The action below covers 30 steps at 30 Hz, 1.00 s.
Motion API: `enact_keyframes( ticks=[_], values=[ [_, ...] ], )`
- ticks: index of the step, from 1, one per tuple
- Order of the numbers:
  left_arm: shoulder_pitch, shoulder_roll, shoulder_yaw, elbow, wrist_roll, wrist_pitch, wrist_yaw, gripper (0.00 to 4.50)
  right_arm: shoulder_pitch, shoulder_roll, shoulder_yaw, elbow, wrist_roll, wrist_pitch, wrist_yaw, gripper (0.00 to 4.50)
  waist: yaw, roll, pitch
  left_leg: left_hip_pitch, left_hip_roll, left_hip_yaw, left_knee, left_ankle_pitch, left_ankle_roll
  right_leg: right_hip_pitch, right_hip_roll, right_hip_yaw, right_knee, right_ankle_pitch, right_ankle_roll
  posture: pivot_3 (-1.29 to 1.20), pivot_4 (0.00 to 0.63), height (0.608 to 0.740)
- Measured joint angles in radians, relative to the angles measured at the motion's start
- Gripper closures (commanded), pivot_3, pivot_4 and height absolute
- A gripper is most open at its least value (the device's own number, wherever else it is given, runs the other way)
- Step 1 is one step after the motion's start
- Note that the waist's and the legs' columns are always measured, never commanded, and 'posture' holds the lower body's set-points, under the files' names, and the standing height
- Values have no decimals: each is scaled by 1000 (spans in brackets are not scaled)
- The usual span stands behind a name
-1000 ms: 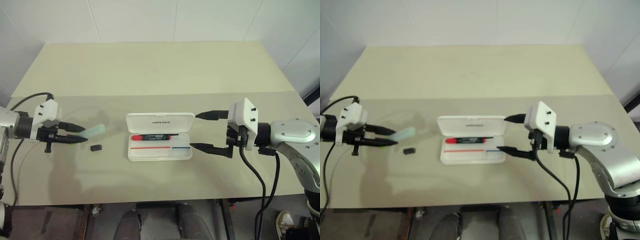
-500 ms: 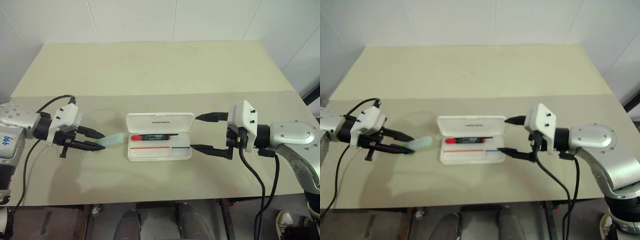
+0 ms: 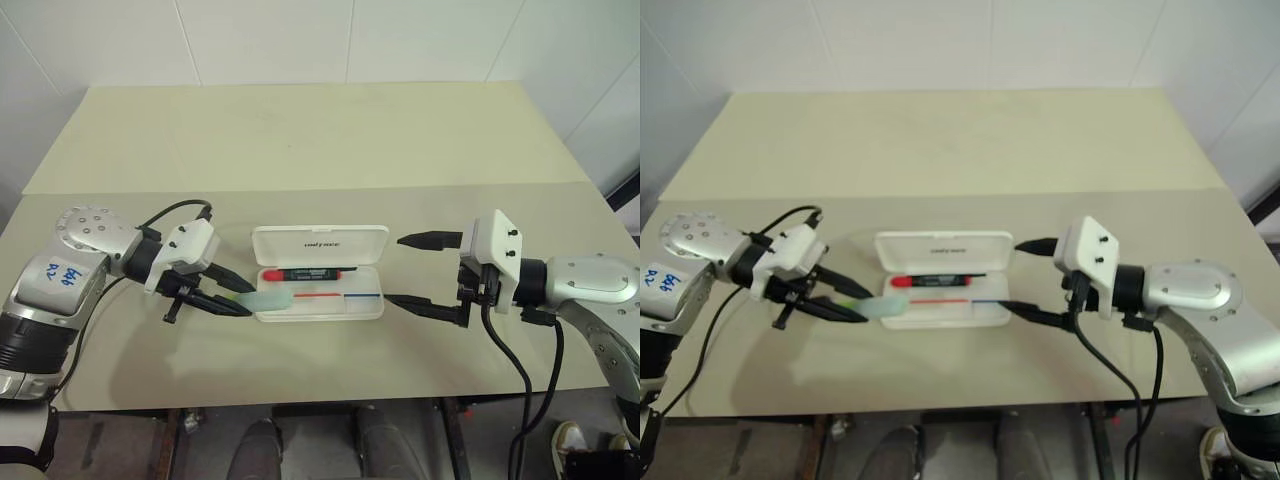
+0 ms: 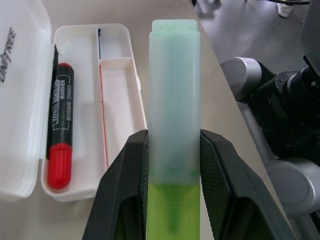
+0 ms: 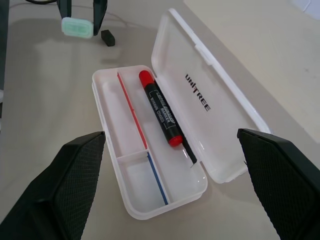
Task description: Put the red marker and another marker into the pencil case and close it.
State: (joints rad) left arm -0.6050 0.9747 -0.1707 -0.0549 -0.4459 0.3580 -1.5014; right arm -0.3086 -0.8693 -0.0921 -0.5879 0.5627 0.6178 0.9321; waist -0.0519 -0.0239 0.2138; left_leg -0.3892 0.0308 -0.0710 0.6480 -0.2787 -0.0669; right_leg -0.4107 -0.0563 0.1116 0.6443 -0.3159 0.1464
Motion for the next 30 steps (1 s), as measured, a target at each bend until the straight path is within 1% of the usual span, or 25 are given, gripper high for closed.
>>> enact_keyframes(
  ticks=[9, 14, 24, 30],
  values=[
    [-56, -84, -57, -7, 28, 37, 2, 3403, 16, -1, -3, -12, 10, 12, -30, 0, 0, 0, 0, 0, 0, 0, 0, 0, 0, 0, 0, 0, 0, 0, 0, 0, 150, 740],
    [-80, -141, -83, 25, 81, 25, 15, 3403, 17, 0, -3, -18, 12, 13, -43, 0, 2, 0, 0, 0, 0, 0, 0, 0, 0, 0, 0, 0, 0, 0, 0, 0, 150, 740],
    [-88, -210, -105, 88, 196, -10, 77, 3403, 19, 0, -3, -33, 18, 15, -61, 0, 6, 0, 0, 0, 0, 0, 0, 0, 0, 0, 0, 0, 0, 0, 0, 0, 150, 740],
    [-88, -236, -115, 84, 201, 33, 98, 3403, 19, 0, -3, -34, 20, 16, -70, 0, 10, 0, 0, 0, 0, 0, 0, 0, 0, 0, 0, 0, 0, 0, 1, 0, 150, 740]
  ],
)
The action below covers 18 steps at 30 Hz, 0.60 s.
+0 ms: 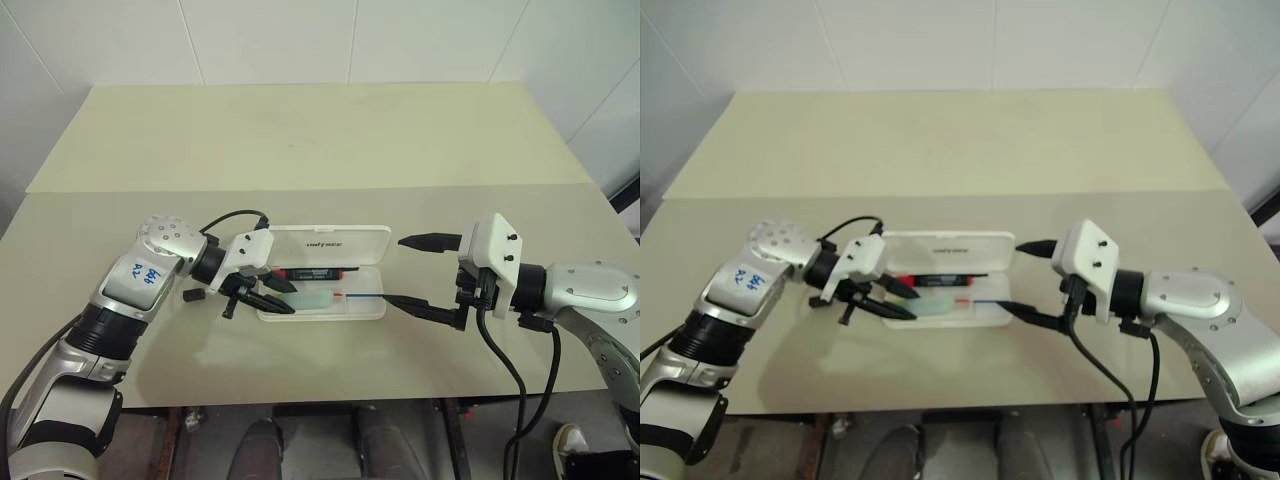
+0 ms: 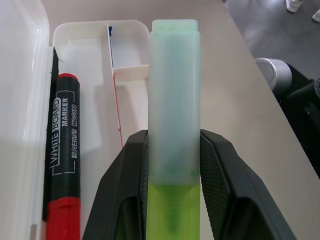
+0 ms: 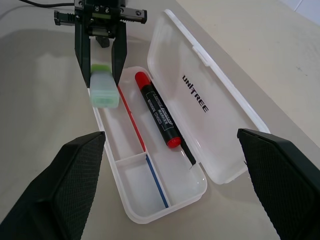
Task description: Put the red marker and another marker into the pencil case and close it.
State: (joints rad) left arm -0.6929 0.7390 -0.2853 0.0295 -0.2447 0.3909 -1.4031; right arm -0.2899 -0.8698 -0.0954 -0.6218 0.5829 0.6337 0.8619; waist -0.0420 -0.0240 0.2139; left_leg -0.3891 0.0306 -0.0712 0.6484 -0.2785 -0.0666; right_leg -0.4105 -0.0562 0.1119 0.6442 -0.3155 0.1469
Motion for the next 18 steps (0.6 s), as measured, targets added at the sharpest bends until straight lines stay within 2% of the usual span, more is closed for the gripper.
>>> enact_keyframes(
  ticks=[10, 18],
  values=[
    [1, -30, -11, -31, 4, 46, 35, 3403, 36, -2, -14, -7, 28, 1, 4, 0, 14, 0, 0, 0, 0, 0, 0, 0, 0, 0, 0, 0, -1, 0, 0, 0, 150, 740],
    [0, -65, -43, -20, 44, 40, 77, 3403, 111, -48, -80, -38, 54, -26, 79, 0, 13, 0, 0, 1, 0, 0, 1, 0, 0, 1, 0, 1, -1, 0, 1, 0, 150, 740]
  ],
)
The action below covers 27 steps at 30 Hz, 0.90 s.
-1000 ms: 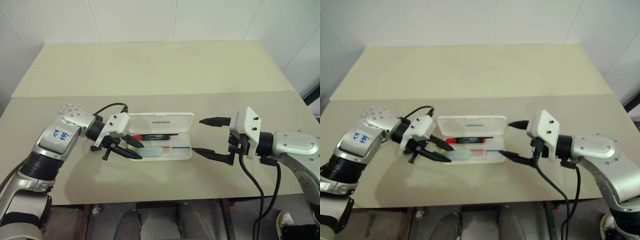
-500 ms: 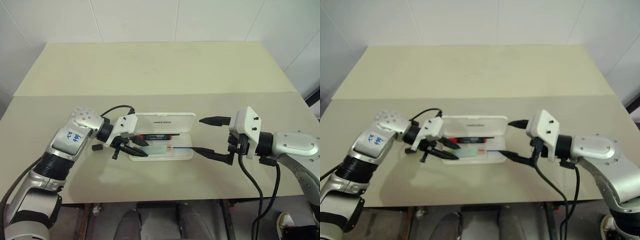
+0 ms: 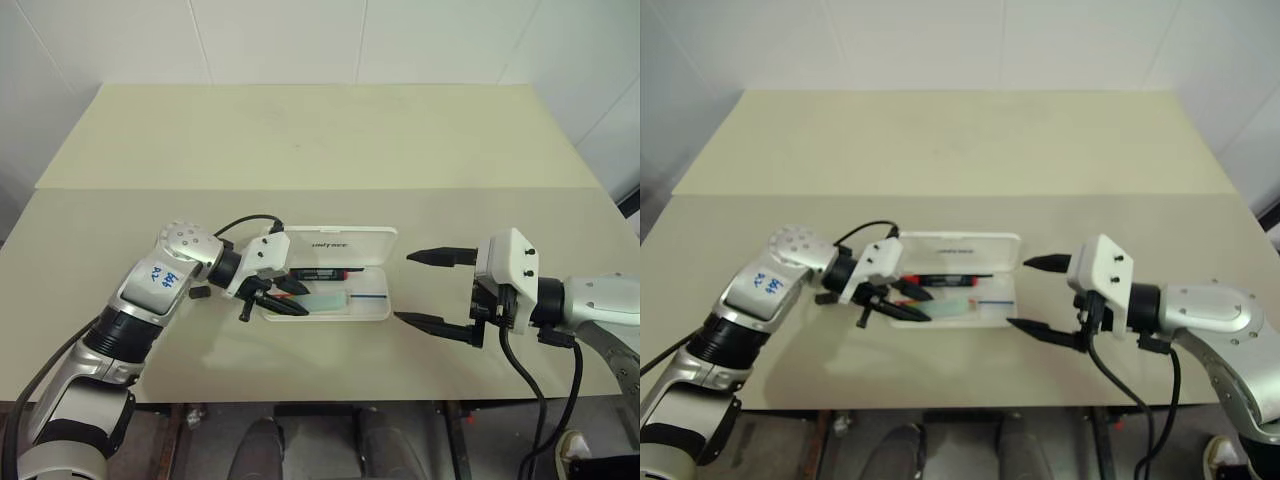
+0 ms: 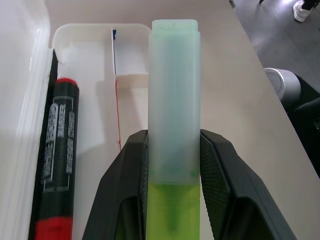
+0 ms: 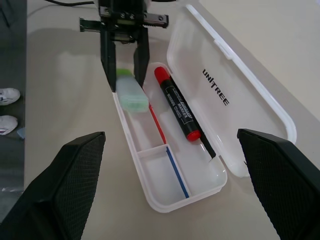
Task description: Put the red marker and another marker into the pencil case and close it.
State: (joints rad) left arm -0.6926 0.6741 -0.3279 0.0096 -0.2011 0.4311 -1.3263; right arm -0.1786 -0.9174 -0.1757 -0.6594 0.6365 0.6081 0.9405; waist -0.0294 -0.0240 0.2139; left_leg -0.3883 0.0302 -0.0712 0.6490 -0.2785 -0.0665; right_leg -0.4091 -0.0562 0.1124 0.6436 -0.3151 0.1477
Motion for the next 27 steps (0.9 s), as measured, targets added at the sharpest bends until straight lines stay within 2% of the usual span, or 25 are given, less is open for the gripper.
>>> enact_keyframes(
  ticks=[5, 16, 27],
  values=[
    [-9, -33, -8, 30, 38, -4, 45, 3403, -2, 0, -2, -7, 4, 1, -2, 0, 2, 0, 0, 0, 0, 0, 0, 1, 1, 0, 0, 0, 0, 0, 0, 0, 150, 740],
    [-10, -35, -7, 31, 41, -7, 32, 3403, -6, 0, -1, -10, 13, 2, -15, 0, 2, 0, 0, 0, 0, 0, 0, 1, 1, 1, 0, 0, 0, 1, 0, 0, 150, 740],
    [-16, 14, -2, 6, 41, -4, 0, 3403, -30, 2, 17, -8, 8, 1, -26, 0, 2, 0, 0, 0, 0, 0, 0, 1, 1, 0, 0, 0, 0, 1, 0, 0, 150, 740]
  ],
)
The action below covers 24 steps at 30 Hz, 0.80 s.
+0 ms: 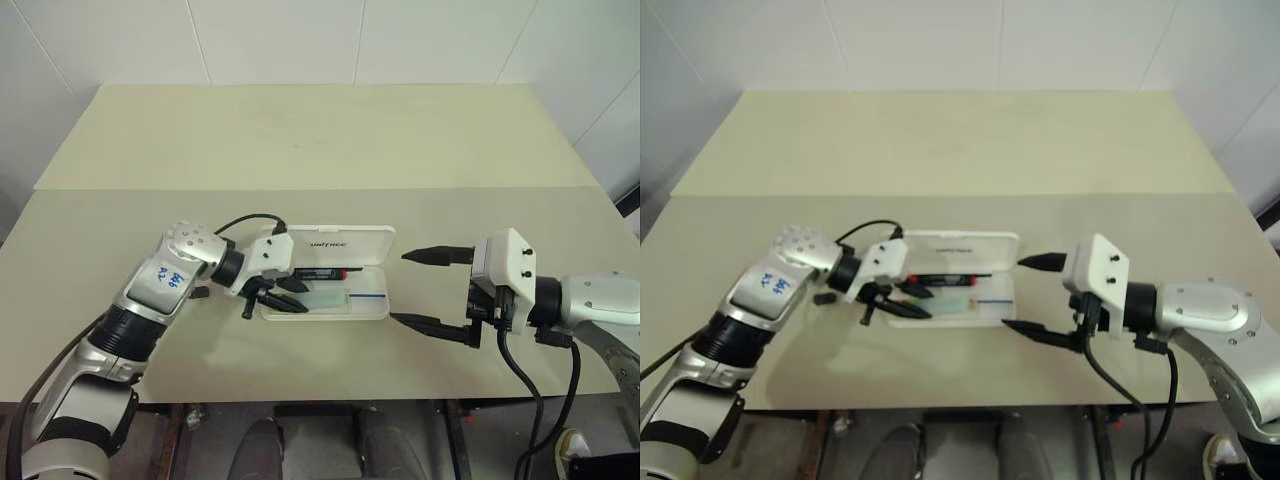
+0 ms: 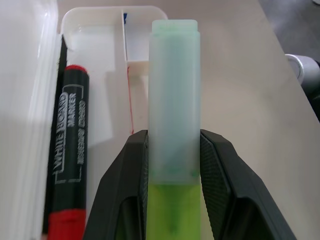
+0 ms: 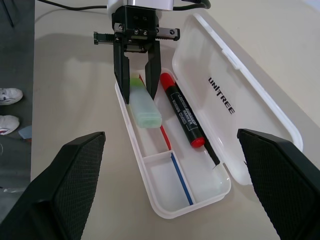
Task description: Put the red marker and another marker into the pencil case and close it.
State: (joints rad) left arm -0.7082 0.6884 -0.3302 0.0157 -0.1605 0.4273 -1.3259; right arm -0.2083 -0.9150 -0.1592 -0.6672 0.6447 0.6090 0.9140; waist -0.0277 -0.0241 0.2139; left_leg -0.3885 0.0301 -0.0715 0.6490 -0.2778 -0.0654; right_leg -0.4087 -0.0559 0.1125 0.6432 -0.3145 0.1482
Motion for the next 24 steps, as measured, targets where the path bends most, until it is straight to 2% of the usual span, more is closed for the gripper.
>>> enact_keyframes(
  ticks=[5, 6, 14, 24],
  values=[
    [-1, 20, 0, 0, 0, 5, -2, 3403, -1, 2, 5, 1, -1, 0, -5, 0, 0, 0, 0, 0, 0, 0, 0, 0, 0, 0, 0, 0, 0, 0, 0, 0, 150, 740],
    [-1, 20, 0, 0, 0, 9, -3, 2659, -3, 4, 7, 1, -1, 0, -6, 0, 0, 0, 0, 0, 0, 0, 0, 0, 0, 0, 0, 0, 0, 0, 0, 0, 150, 740],
    [-1, 21, 1, -2, -1, 8, -15, 116, -7, 8, 26, 1, -1, 0, -12, 0, 0, 0, 0, 0, 0, 0, 0, 0, 0, 0, 0, 0, 0, 0, 0, 0, 150, 740],
    [0, 34, 19, -47, -50, 24, -53, 116, -14, 18, 36, 9, -8, -4, -13, 0, 0, 0, 0, 0, 0, 0, 0, 0, 0, 0, 0, 0, 0, 0, 0, 0, 150, 740]
  ],
)
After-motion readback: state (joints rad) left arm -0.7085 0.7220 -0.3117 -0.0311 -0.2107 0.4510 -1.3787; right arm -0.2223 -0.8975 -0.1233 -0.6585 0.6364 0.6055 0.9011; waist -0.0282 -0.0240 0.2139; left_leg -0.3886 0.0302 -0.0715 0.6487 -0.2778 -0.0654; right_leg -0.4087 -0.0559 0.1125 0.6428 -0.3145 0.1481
